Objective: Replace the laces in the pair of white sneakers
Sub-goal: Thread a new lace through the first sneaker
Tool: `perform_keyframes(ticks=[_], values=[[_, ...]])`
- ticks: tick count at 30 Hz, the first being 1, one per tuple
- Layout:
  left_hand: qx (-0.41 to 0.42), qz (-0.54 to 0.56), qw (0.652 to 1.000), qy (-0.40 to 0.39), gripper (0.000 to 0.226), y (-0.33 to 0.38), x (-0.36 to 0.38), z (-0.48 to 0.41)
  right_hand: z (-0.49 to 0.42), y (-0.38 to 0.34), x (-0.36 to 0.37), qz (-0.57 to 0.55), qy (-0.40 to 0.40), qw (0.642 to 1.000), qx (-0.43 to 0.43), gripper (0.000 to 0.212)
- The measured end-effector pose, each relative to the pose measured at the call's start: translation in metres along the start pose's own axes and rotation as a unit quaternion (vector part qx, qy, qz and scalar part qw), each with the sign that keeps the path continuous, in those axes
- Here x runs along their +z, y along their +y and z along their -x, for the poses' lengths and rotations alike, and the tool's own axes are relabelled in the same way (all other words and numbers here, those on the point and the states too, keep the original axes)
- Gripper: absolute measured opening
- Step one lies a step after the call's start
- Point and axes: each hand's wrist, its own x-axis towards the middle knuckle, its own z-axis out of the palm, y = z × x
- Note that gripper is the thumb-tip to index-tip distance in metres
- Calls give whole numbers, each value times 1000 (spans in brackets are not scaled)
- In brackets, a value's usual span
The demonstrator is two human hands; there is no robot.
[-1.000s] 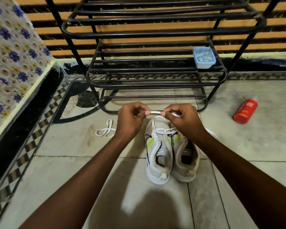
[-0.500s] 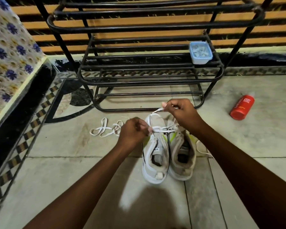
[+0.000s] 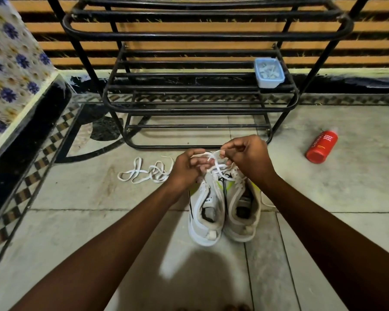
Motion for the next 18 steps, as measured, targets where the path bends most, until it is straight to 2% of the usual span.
perform_keyframes(ticks=[2, 5, 7, 10, 12, 15, 18], values=[[2, 1, 1000, 29, 39, -2, -4, 2, 1, -1, 0, 43, -8, 999, -4, 15], [2, -114, 990, 86, 36, -13, -7, 12, 6, -4, 7, 85, -49, 995, -2, 15], [-10, -163, 985, 55, 50, -21, -7, 26, 11, -6, 15, 135, -52, 989, -34, 13], [35, -270, 962, 16, 70, -29, -5, 39, 14, -7, 26, 152, -57, 986, -37, 10], [65, -331, 941, 29, 63, -28, -4, 40, 12, -6, 31, 167, -75, 983, -32, 8], [57, -335, 938, 68, 42, -22, -4, 41, 10, -2, 33, 232, -112, 965, -52, 8], [55, -330, 938, 88, 38, -21, -3, 43, 11, 4, 34, 273, -94, 956, -57, 13]])
